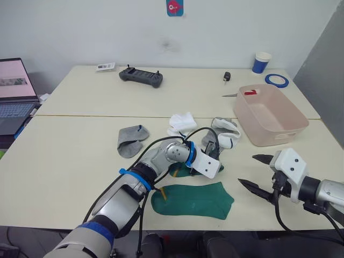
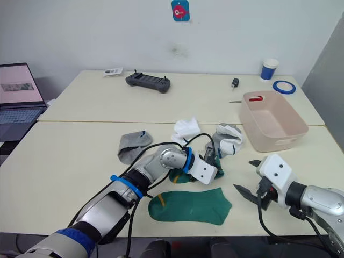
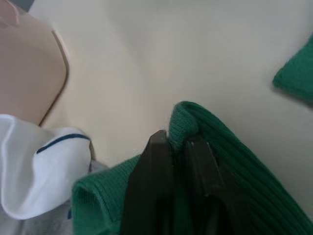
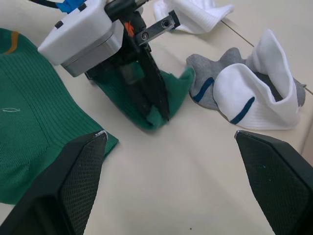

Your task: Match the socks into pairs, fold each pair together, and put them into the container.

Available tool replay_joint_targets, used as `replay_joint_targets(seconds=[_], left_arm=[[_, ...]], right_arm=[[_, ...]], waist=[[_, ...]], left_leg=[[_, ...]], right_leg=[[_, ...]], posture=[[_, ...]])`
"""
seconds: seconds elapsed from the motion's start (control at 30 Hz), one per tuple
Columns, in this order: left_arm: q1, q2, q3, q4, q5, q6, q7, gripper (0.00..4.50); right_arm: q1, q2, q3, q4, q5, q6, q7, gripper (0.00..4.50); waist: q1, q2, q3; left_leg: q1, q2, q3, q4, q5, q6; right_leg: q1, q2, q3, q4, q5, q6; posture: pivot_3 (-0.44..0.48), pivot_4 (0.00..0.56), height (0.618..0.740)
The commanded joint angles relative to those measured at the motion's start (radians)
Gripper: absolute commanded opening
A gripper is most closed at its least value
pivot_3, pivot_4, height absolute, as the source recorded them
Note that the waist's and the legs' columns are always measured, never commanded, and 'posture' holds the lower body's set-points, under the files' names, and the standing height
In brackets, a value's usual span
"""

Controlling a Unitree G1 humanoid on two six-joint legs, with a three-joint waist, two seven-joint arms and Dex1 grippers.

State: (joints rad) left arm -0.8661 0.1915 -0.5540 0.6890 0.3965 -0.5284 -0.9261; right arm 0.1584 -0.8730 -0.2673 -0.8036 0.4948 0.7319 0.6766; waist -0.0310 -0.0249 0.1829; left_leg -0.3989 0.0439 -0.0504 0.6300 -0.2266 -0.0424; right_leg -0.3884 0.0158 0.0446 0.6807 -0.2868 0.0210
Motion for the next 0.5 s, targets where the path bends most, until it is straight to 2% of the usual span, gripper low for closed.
replay_joint_targets(seconds=[0.03, 0.23, 0.37, 0.43, 0.5], left_arm=[[0.001, 0.008, 0.019, -0.089, -0.035, 0.036, -0.021, 1.51], [0.023, 0.064, 0.068, -0.298, -0.149, 0.100, -0.093, 3.27], [0.071, 0.125, 0.136, -0.499, -0.293, 0.264, -0.172, 4.47], [0.094, 0.160, 0.166, -0.567, -0.344, 0.328, -0.192, 4.47], [0.129, 0.225, 0.213, -0.617, -0.411, 0.322, -0.227, 4.47]], right_arm=[[-0.020, 0.000, 0.005, -0.025, 0.008, -0.008, 0.000, 4.50], [-0.056, 0.007, 0.039, 0.004, 0.003, -0.015, 0.000, 4.50], [-0.065, 0.010, 0.061, 0.026, -0.014, -0.033, 0.005, 4.50], [-0.064, 0.010, 0.068, 0.032, -0.020, -0.041, 0.006, 4.50], [-0.061, 0.010, 0.069, 0.037, -0.024, -0.048, 0.007, 4.50]], waist=[[0.000, 0.000, 0.000], [-0.001, 0.000, 0.000], [-0.001, 0.000, 0.000], [-0.001, 0.001, 0.000], [-0.002, 0.001, 0.000]], left_leg=[[0.000, 0.000, 0.000, 0.000, 0.000, 0.000], [0.000, 0.000, 0.000, 0.000, 0.000, 0.000], [0.000, 0.000, 0.000, 0.000, 0.000, 0.000], [0.001, 0.001, 0.000, 0.000, 0.000, 0.000], [0.001, 0.001, 0.000, 0.000, 0.000, 0.000]], right_leg=[[0.000, 0.000, 0.000, 0.000, 0.000, 0.000], [0.000, 0.000, 0.000, 0.000, 0.000, 0.000], [0.000, 0.000, 0.000, 0.000, 0.000, 0.000], [0.000, 0.000, 0.000, 0.000, 0.000, 0.000], [0.000, 0.000, 0.000, 0.000, 0.000, 0.000]], posture=[[0.000, 0.150, 0.740], [0.000, 0.150, 0.740], [0.000, 0.150, 0.740], [0.000, 0.150, 0.740], [0.000, 0.150, 0.740]])
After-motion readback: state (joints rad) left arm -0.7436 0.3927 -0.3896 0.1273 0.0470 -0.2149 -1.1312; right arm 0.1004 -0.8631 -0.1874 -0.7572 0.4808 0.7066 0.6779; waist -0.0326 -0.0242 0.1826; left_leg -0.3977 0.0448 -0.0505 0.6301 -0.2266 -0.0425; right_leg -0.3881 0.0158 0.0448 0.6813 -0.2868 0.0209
